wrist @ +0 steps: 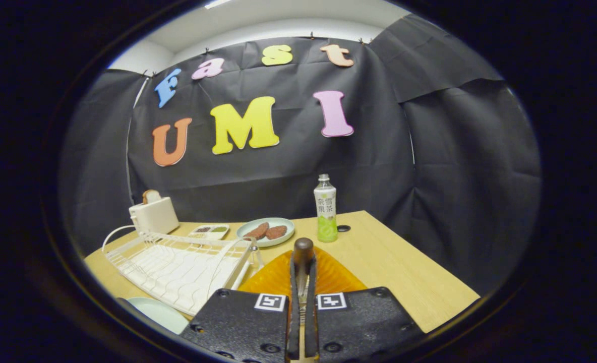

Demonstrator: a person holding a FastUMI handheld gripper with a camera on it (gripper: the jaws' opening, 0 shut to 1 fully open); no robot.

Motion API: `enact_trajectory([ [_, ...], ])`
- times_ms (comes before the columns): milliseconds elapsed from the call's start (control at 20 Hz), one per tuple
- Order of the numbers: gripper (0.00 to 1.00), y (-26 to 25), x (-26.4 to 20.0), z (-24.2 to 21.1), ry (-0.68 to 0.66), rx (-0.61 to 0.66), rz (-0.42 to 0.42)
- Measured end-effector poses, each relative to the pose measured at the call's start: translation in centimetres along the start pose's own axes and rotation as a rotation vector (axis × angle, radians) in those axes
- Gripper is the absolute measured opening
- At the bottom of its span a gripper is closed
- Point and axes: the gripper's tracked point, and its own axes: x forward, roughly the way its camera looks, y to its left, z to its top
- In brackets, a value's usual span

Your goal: Take the plate from the dish rack, then take the spoon from the basket and place it into the plate.

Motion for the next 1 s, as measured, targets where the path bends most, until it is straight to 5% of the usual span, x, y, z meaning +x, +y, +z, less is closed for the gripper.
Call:
enact_trajectory([
  [550, 0.08, 0.6, -4.3, 7.1, -0.145, -0.105, -0.063],
  [1000, 0.08, 7.3, -12.4, 11.0, -0.240, -0.148, 0.045],
])
